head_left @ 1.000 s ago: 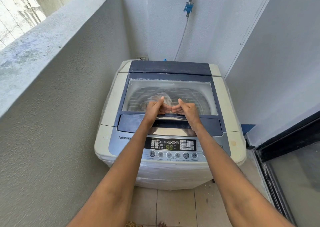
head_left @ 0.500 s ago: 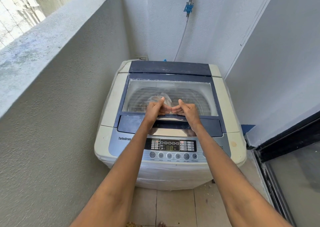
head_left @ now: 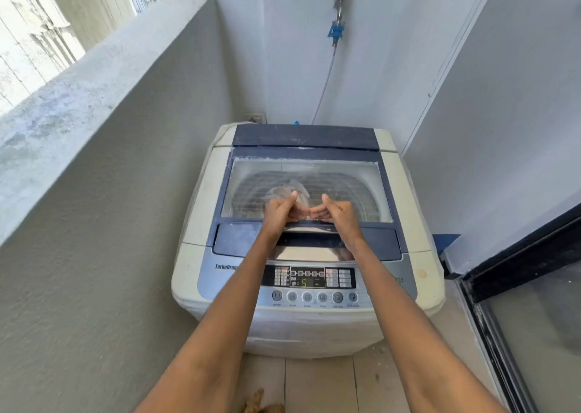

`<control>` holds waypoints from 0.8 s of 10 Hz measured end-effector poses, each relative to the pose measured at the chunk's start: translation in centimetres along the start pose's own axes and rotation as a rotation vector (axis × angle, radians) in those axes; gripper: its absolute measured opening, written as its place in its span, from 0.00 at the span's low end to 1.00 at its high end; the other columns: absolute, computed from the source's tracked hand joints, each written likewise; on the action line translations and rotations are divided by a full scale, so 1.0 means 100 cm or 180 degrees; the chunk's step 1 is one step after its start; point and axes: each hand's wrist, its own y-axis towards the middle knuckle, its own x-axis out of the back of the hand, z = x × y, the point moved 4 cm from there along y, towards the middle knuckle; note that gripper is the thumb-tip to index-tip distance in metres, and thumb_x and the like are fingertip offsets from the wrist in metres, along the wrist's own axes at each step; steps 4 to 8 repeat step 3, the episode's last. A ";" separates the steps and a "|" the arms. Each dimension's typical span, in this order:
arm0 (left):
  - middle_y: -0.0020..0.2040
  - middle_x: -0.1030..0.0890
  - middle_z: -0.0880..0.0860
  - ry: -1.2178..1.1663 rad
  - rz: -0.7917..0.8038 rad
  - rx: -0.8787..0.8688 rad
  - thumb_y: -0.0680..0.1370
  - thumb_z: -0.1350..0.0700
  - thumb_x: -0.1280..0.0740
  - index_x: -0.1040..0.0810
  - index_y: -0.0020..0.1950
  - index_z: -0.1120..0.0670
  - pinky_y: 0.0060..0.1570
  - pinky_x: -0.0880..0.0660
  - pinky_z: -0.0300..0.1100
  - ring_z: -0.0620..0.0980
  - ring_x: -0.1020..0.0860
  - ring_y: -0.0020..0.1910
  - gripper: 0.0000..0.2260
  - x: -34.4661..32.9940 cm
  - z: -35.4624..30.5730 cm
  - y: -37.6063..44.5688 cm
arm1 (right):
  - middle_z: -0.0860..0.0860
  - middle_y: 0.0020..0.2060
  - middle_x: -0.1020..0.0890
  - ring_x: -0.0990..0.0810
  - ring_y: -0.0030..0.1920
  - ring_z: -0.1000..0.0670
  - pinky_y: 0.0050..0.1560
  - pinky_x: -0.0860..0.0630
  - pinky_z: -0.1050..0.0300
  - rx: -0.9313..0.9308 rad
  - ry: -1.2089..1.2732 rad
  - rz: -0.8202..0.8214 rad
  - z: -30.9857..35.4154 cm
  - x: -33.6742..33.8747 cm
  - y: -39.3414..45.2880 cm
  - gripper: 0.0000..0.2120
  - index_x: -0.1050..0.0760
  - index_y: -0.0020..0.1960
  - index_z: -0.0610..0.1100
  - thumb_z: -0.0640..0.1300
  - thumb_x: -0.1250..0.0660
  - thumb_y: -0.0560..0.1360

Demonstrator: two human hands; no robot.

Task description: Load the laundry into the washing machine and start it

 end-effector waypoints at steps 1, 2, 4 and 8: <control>0.40 0.16 0.59 -0.0057 0.0033 0.0088 0.82 0.54 0.42 0.17 0.43 0.60 0.45 0.20 0.43 0.55 0.17 0.42 0.18 -0.001 -0.002 0.000 | 0.42 0.38 0.15 0.15 0.43 0.46 0.50 0.20 0.56 -0.0126 -0.0003 -0.0125 0.007 0.001 -0.002 0.18 0.17 0.42 0.43 0.50 0.41 0.80; 0.43 0.16 0.59 -0.0068 0.0131 0.0181 0.82 0.56 0.43 0.18 0.46 0.58 0.45 0.21 0.43 0.54 0.18 0.42 0.15 -0.004 -0.003 0.003 | 0.45 0.39 0.15 0.16 0.44 0.47 0.53 0.20 0.52 -0.0423 -0.0302 -0.0078 0.014 -0.003 0.000 0.18 0.17 0.44 0.47 0.54 0.42 0.80; 0.48 0.17 0.61 0.0193 0.0270 0.0230 0.82 0.54 0.43 0.20 0.52 0.57 0.42 0.21 0.44 0.56 0.20 0.43 0.13 0.002 -0.007 0.003 | 0.52 0.46 0.15 0.18 0.51 0.48 0.58 0.25 0.47 -0.0491 -0.1314 0.0201 0.022 -0.013 -0.002 0.20 0.19 0.50 0.57 0.64 0.47 0.78; 0.48 0.17 0.61 0.0193 0.0270 0.0230 0.82 0.54 0.43 0.20 0.52 0.57 0.42 0.21 0.44 0.56 0.20 0.43 0.13 0.002 -0.007 0.003 | 0.52 0.46 0.15 0.18 0.51 0.48 0.58 0.25 0.47 -0.0491 -0.1314 0.0201 0.022 -0.013 -0.002 0.20 0.19 0.50 0.57 0.64 0.47 0.78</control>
